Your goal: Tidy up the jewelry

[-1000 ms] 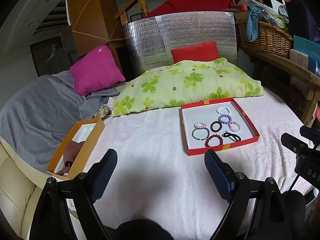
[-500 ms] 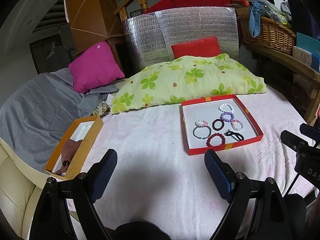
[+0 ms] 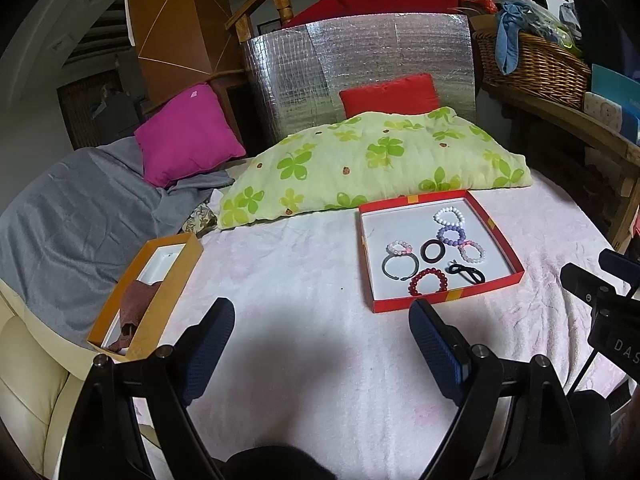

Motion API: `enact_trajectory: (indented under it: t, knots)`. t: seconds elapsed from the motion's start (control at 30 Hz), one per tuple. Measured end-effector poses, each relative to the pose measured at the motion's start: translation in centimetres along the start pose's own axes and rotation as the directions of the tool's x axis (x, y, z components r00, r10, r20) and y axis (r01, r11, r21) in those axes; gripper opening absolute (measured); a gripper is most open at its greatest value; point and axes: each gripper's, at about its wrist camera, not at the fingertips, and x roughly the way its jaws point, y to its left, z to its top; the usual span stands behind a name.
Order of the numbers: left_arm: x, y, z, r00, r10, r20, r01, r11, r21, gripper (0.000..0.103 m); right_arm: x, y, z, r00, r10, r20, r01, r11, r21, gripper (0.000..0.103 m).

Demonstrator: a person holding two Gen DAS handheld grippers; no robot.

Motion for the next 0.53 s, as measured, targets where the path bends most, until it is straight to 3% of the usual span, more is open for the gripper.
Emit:
enact_trajectory:
  t: [0.33, 0.53]
  knots:
    - [0.6, -0.2, 0.0, 1.0, -0.002, -0.003, 0.002, 1.0, 0.002, 0.089, 0.7, 0.0, 0.1, 1.0, 0.004, -0.01, -0.004, 1.0, 0.002, 0.068]
    - [0.8, -0.3, 0.2, 0.999, -0.031, 0.033, 0.032, 0.999, -0.018, 0.089, 1.6, -0.9, 0.2, 1.0, 0.006, -0.013, -0.006, 1.0, 0.021, 0.068]
